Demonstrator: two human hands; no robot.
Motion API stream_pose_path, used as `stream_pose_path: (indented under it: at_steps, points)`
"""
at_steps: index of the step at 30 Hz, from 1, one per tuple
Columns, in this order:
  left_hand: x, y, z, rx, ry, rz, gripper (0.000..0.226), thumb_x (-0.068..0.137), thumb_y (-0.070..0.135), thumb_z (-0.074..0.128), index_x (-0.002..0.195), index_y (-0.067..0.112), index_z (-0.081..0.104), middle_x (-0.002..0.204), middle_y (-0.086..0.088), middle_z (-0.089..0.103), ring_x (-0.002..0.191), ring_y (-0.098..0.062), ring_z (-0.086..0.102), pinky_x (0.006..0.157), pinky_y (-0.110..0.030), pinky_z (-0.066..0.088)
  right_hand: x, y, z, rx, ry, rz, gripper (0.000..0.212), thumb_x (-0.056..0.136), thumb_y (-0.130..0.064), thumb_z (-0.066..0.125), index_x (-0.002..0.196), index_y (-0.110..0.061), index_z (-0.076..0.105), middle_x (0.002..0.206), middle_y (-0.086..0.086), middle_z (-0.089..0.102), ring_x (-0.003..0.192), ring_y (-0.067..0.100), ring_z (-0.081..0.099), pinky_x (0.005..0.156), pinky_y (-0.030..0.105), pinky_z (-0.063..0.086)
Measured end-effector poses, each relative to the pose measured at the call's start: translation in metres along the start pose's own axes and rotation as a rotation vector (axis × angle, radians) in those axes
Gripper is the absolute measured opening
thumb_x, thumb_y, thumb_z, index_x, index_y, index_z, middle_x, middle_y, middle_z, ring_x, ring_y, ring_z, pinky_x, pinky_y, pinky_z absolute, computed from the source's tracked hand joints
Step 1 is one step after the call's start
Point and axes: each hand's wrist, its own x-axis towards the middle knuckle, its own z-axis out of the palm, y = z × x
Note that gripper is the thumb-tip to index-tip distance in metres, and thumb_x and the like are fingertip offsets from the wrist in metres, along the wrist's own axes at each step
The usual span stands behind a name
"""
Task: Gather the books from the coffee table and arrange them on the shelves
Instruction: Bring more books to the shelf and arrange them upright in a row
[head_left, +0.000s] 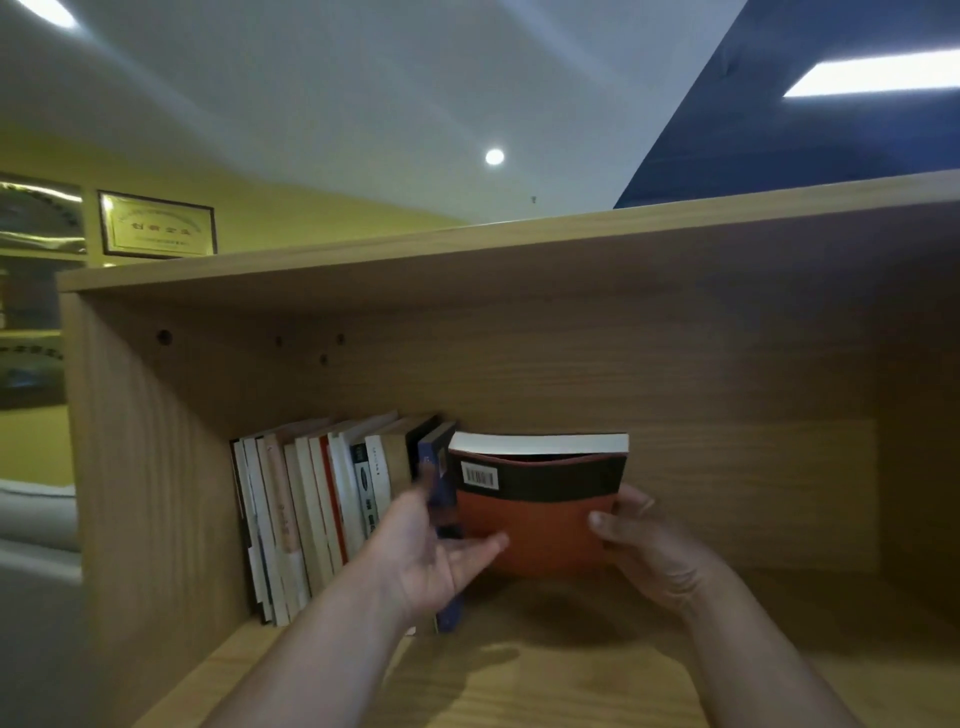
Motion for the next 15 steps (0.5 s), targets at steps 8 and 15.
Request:
stream_pose_path:
  at_steps: [8, 15]
  points:
    - [-0.006, 0.007, 0.021, 0.021, -0.009, 0.036, 0.030, 0.091, -0.002, 0.055, 0.121, -0.004, 0.053, 0.123, -0.044, 0.058, 0.085, -0.053, 0.071, 0.046, -0.048, 0.061, 0.006, -0.007, -0.006, 0.197, 0.183, -0.089, 0.040, 0.071, 0.000, 0.061, 0.104, -0.009, 0.081, 0.115, 0.015, 0.075, 0.114, 0.037, 0.065, 0.091, 0.044, 0.053]
    - [0.023, -0.010, 0.020, 0.533, 0.276, 0.545, 0.062, 0.083, -0.012, 0.064, 0.125, 0.031, 0.050, 0.108, -0.010, 0.058, 0.091, -0.033, 0.064, 0.054, -0.034, 0.060, 0.018, 0.017, -0.003, 0.109, 0.233, 0.243, 0.032, 0.082, -0.032, 0.064, 0.107, -0.020, 0.080, 0.109, 0.015, 0.077, 0.095, 0.029, 0.075, 0.081, 0.040, 0.057]
